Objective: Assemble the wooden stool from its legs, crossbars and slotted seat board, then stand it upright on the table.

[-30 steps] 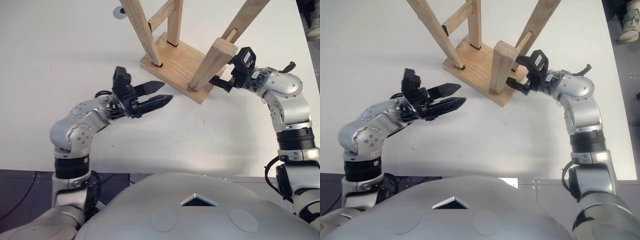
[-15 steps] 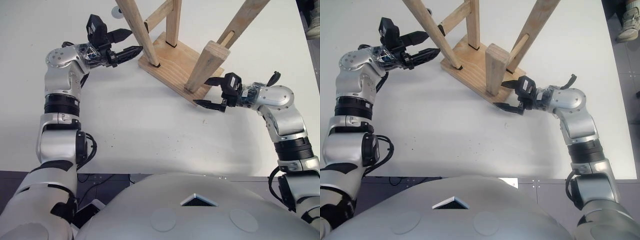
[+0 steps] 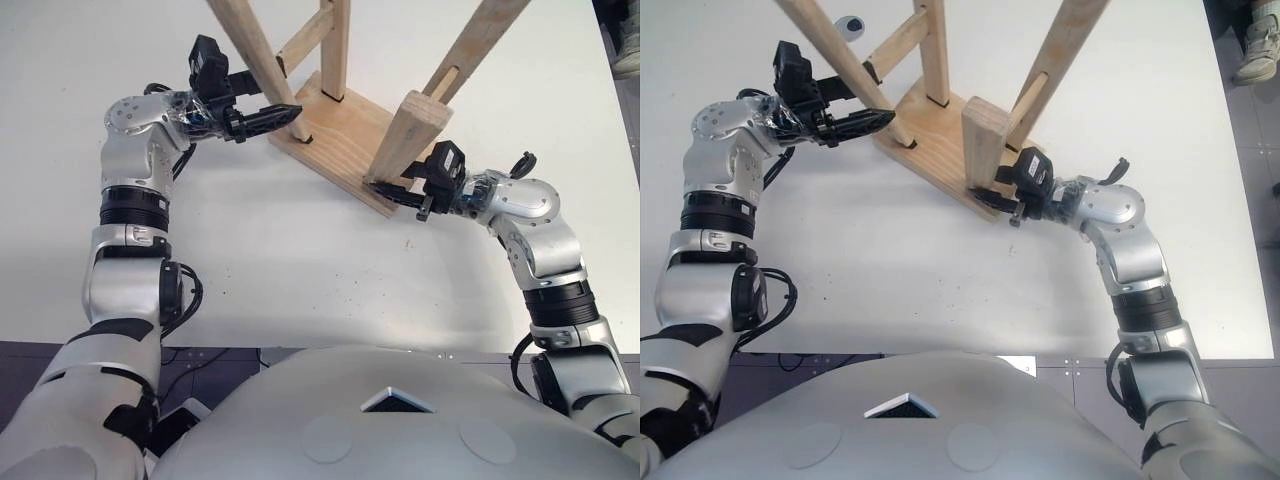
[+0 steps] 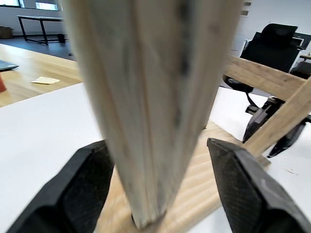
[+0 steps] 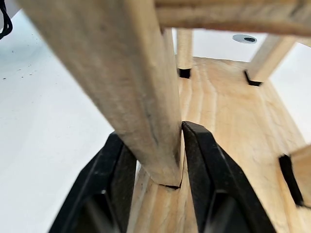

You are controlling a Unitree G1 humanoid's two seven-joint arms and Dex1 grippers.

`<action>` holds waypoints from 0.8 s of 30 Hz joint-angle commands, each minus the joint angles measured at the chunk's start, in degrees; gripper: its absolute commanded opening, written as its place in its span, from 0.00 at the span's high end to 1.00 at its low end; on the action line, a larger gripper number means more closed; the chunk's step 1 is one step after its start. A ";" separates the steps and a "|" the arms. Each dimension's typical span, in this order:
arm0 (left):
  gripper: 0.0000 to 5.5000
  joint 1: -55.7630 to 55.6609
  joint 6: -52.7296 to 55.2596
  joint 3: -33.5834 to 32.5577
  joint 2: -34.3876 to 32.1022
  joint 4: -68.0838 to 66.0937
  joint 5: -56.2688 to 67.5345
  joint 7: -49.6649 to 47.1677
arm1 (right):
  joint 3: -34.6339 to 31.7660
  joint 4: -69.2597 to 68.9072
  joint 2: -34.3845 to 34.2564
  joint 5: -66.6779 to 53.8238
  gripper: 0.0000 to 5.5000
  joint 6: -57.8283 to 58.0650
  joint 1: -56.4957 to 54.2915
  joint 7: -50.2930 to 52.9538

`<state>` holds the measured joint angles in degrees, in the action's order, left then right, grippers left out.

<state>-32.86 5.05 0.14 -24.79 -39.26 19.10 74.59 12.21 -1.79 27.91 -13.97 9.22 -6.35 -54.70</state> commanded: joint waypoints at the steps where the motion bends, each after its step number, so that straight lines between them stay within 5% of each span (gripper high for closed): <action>1: 0.40 4.32 4.25 -0.43 -3.14 4.42 0.93 2.40 | -0.14 1.78 1.80 -0.59 0.80 -2.74 0.98 -3.86; 11: 0.40 28.13 21.55 2.05 -9.54 43.77 10.50 2.81 | -3.17 7.82 3.30 -4.64 0.80 -6.28 -0.69 -13.77; 14: 0.40 30.86 19.27 1.73 -9.93 46.50 9.31 0.82 | -4.08 7.66 3.81 -5.66 0.80 -5.72 -0.59 -16.09; 24: 0.63 38.83 0.36 2.24 -11.02 41.90 1.81 -2.08 | -4.61 8.65 5.06 -4.21 0.80 -6.41 0.06 -18.40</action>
<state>3.71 6.80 1.26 -34.29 3.93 22.90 71.37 9.16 5.19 32.12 -18.22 1.64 -6.30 -75.18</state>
